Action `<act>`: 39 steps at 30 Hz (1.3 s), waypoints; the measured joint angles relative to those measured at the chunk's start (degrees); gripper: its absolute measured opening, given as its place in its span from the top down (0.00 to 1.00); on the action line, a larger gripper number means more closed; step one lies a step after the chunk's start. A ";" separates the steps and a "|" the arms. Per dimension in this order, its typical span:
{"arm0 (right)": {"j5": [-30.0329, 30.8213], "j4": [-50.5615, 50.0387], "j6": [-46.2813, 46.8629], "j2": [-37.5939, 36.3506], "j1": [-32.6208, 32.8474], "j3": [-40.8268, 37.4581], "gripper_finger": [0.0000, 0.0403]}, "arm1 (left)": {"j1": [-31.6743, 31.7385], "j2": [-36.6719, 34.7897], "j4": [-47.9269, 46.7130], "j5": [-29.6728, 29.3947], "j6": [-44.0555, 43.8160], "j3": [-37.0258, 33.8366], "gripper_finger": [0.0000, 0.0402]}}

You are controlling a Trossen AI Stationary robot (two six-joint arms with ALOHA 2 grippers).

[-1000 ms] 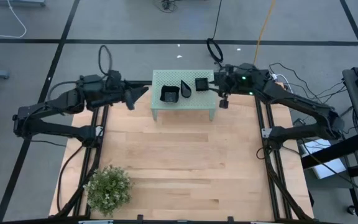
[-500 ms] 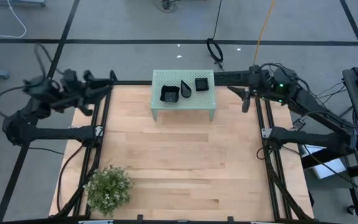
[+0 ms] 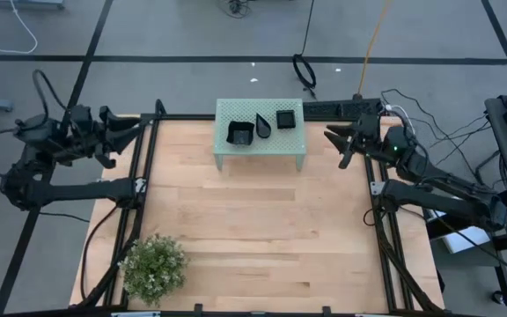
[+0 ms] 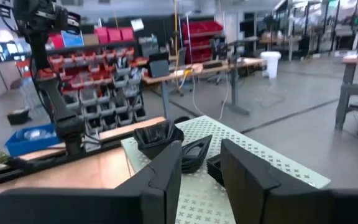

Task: Pick & Place Mini shaped plates
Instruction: Return to Home Position

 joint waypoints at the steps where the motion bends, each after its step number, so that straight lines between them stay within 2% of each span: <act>1: 0.03 1.94 0.00 -0.75 0.00 -1.74 0.75 | 0.00 -0.42 -0.06 -0.60 0.15 0.00 0.54; 8: 0.05 10.97 0.02 -5.58 -0.02 -10.28 0.75 | 0.00 -2.59 -3.34 -5.98 -0.34 0.00 0.54; 14: 0.26 11.92 0.01 -9.96 -0.02 -15.21 0.75 | 0.01 -3.00 -4.26 -6.48 -3.12 -0.02 0.54; 23: 6.81 11.86 0.00 -14.47 -0.02 -20.81 0.75 | 0.00 -2.46 -1.99 -8.72 -5.08 -2.16 0.54; 29: 7.54 11.86 -0.73 -14.79 -0.02 -21.56 0.75 | -0.01 -2.41 5.08 -6.26 -11.44 -13.31 0.54; 33: 8.05 11.86 -0.85 -14.79 -0.02 -21.59 0.75 | -0.01 -2.44 14.61 -3.95 -14.86 -22.45 0.54; 39: 14.56 10.15 -0.84 -14.74 -0.02 -21.59 0.75 | 0.00 -2.51 30.02 -0.78 -18.42 -34.94 0.54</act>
